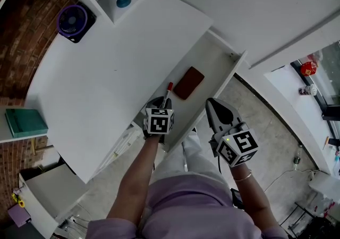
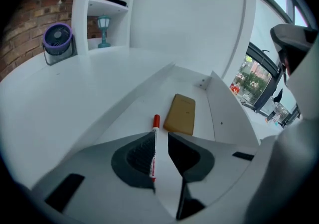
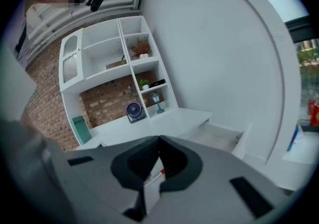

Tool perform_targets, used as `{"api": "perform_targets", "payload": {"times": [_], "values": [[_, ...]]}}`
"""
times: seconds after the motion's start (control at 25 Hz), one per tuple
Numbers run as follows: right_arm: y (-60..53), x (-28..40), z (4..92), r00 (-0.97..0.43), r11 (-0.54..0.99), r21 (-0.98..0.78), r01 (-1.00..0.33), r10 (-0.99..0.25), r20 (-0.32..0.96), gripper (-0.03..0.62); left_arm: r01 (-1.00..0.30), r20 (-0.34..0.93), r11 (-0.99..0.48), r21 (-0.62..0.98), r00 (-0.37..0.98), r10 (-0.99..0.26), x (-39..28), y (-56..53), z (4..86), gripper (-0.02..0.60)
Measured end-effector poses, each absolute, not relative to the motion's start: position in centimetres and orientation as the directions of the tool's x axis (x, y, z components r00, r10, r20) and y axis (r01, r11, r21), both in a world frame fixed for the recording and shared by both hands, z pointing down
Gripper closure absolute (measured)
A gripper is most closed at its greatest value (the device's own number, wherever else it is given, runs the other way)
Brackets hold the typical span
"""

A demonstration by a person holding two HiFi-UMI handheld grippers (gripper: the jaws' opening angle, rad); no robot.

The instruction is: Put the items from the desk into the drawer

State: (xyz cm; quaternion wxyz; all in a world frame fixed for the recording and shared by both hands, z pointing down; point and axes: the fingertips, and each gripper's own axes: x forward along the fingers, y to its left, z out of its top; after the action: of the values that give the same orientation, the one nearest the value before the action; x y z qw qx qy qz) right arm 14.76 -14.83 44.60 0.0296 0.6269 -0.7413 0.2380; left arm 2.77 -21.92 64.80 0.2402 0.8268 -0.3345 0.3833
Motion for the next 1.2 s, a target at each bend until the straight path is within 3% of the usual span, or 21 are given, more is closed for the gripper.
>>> {"api": "perform_targets", "payload": {"times": [1.2], "values": [[-16.5, 13.9, 41.1, -0.273, 0.199, -0.276, -0.940, -0.925, 0.265, 0.592, -0.755, 0.496, -0.649, 0.095, 0.601, -0.627, -0.2, -24.3, 46.7, 0.548]]}}
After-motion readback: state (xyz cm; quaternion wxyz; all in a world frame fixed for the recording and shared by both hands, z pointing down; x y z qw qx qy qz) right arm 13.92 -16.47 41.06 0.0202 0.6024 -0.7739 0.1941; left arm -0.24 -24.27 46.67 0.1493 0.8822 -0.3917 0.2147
